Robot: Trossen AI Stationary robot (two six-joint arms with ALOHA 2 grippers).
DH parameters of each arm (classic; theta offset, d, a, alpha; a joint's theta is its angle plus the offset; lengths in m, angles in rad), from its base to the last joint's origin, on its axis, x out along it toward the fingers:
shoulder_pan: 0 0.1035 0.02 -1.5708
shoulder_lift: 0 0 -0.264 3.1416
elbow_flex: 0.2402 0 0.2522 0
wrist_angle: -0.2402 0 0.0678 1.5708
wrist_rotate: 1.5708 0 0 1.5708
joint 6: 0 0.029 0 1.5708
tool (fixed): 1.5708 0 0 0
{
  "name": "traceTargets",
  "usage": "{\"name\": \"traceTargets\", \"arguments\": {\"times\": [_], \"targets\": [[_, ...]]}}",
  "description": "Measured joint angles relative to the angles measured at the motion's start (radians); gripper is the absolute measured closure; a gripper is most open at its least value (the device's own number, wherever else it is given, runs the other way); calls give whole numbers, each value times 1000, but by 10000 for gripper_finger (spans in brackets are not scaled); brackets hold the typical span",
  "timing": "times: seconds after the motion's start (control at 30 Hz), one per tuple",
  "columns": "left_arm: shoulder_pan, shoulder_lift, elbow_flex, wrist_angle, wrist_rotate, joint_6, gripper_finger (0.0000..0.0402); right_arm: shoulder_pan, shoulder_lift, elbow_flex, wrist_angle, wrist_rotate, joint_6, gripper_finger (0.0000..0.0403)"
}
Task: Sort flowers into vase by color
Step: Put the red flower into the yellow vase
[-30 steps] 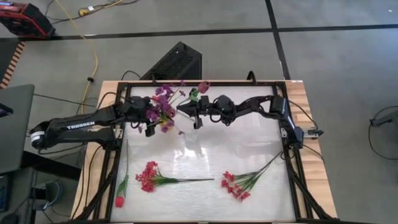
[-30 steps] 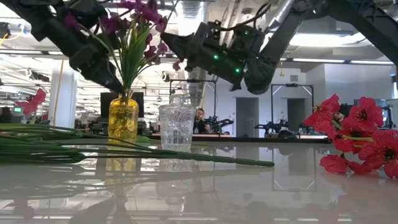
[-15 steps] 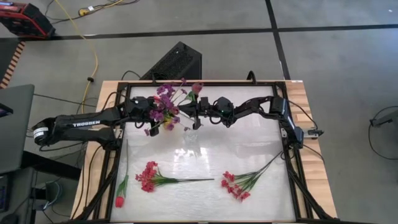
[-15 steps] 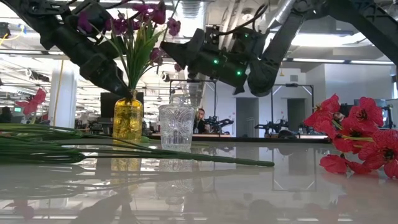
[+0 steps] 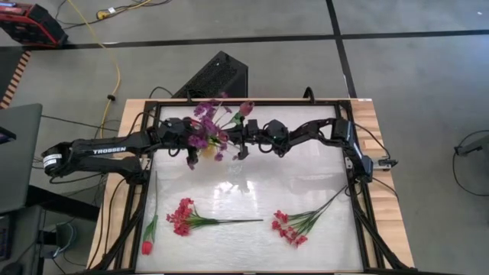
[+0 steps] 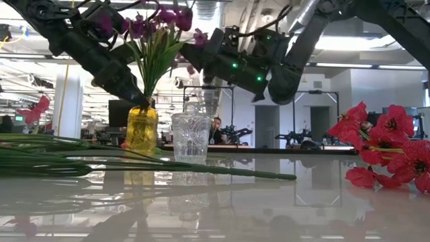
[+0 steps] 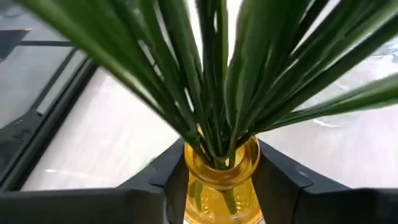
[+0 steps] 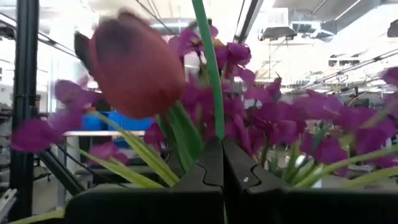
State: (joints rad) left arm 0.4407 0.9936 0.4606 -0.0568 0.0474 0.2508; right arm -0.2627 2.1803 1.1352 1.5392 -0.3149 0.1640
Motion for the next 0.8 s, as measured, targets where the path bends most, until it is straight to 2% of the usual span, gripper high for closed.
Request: {"name": "traceTargets", "arguments": {"times": [0.07, 0.33, 0.57, 0.7, 0.8], "targets": [[0, 0, 0, -1, -6, 0, 280, -11, 0, -21, 28, 0, 20, 388], [10, -1, -26, 57, 20, 7, 280, -66, 0, -94, 28, 14, 72, 388], [68, -14, -31, 153, 118, -10, 280, -11, -4, -70, 28, 8, 45, 388], [99, -13, -30, 192, 233, -49, 283, 2, -5, -34, 28, 8, 40, 388], [109, -13, -28, 206, 293, -78, 301, 8, -5, 2, 29, 3, 40, 388]]}}
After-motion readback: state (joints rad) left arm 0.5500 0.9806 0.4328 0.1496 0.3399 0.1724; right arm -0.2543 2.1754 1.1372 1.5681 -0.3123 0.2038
